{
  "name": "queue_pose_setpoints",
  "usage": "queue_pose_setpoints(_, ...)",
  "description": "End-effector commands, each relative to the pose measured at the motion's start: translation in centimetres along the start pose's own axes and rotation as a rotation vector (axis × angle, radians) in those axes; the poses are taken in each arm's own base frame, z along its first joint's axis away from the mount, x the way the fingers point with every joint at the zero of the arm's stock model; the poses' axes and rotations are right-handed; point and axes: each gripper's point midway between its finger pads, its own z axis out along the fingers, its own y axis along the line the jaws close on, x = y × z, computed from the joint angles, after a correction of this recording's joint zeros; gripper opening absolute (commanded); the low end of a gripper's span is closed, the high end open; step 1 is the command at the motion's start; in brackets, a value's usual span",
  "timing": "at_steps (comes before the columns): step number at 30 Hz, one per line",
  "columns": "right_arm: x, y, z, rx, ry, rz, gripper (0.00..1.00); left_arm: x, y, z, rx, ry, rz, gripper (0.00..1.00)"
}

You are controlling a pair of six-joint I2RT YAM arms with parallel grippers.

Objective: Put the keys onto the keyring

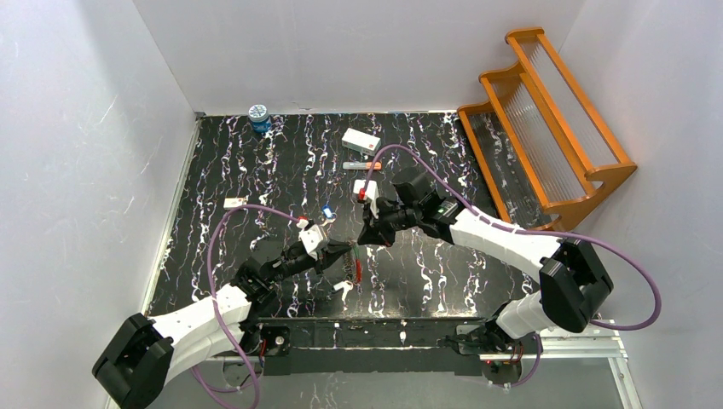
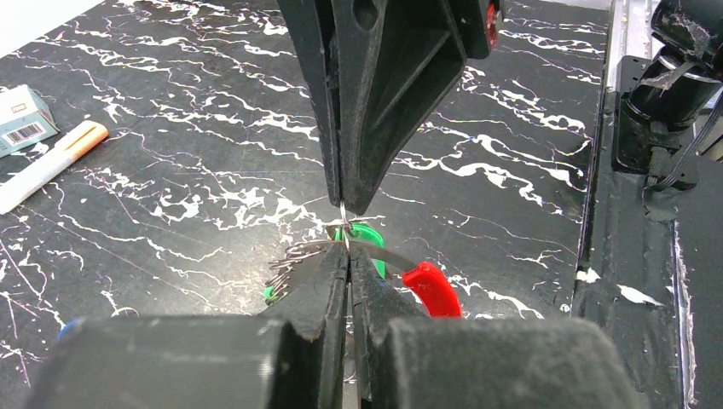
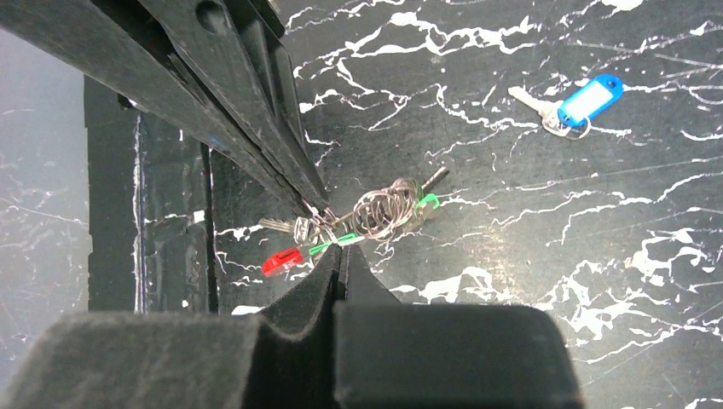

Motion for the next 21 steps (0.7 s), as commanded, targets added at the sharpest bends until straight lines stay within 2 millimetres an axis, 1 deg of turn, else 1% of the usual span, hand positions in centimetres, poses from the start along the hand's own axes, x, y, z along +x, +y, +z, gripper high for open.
queue_pose_setpoints(1, -0.6, -0.5, -0.3, 0.048, -0.024, -0.015, 0.01, -0.5, -0.5, 0.0, 0.029, -0.021, 0.015, 0.0)
queue_pose_setpoints(8, 0.3, -0.7, 0.0, 0.048, 0.001, 0.003, 0.01, -0.6, -0.6, -0.1, 0.027, -0.026, 0.016, 0.0)
queue_pose_setpoints(13, -0.1, -1.0, -0.2, 0.071, -0.016, -0.007, 0.02, -0.6, -0.5, -0.1, 0.023, -0.027, 0.016, 0.0)
queue_pose_setpoints(15, -0.4, -1.3, -0.4, 0.1, -0.034, -0.018, 0.22, -0.6, -0.5, -0.1, 0.023, -0.026, 0.017, 0.0)
queue_pose_setpoints(16, -0.6, -1.4, -0.6, 0.115, -0.048, -0.028, 0.3, -0.6, -0.5, -0.1, 0.023, -0.025, 0.018, 0.0)
queue_pose_setpoints(18, -1.1, -1.3, -1.0, 0.125, -0.088, -0.064, 0.41, -0.6, -0.5, -0.1, 0.023, -0.027, 0.019, 0.0)
queue_pose_setpoints(19, -1.5, -1.2, -1.2, 0.13, -0.11, -0.081, 0.49, -0.6, -0.5, -0.1, 0.023, -0.028, 0.021, 0.0)
queue_pose_setpoints(21, -1.9, -1.0, -1.5, 0.13, -0.136, -0.103, 0.67, -0.7, -0.5, -0.1, 0.023, -0.031, 0.026, 0.0)
